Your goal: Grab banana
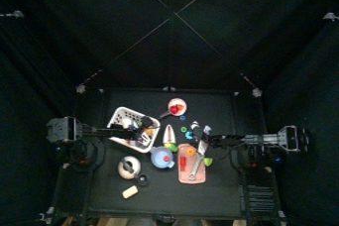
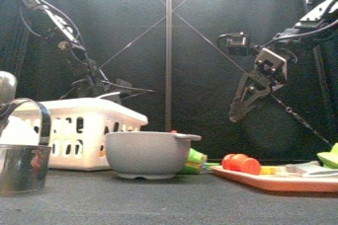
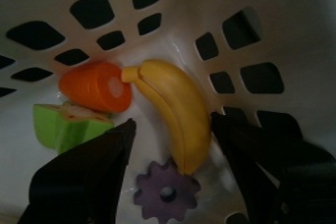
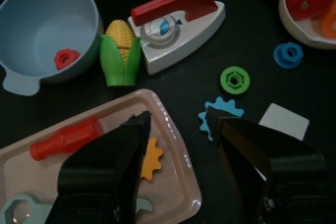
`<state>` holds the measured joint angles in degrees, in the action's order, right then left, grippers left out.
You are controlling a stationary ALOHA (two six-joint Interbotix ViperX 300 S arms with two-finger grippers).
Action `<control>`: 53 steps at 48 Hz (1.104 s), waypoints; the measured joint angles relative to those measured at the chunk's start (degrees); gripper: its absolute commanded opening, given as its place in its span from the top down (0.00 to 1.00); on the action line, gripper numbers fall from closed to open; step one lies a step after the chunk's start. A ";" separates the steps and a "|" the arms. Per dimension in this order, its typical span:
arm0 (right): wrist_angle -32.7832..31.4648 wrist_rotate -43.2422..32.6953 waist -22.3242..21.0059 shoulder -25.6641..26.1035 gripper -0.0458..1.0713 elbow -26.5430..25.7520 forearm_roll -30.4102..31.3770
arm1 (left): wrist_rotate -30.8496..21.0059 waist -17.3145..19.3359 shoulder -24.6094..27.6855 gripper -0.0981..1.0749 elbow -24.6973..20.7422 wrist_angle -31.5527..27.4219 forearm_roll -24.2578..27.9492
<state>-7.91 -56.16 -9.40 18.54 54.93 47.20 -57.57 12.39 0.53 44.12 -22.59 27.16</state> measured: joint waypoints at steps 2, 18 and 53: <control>0.00 0.00 0.00 0.00 0.20 0.00 0.00 | 0.00 0.09 0.00 0.11 0.00 -0.18 0.00; 0.00 0.00 0.00 -0.09 0.20 -0.09 0.00 | 0.18 0.00 0.53 0.29 0.09 -2.55 0.09; 0.00 0.00 0.00 -0.09 0.20 -0.09 0.00 | -0.09 -0.35 -11.69 0.32 1.05 -2.90 0.09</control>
<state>-7.91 -56.16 -9.40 18.46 54.84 47.20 -57.66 12.04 -11.16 45.18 -25.49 27.25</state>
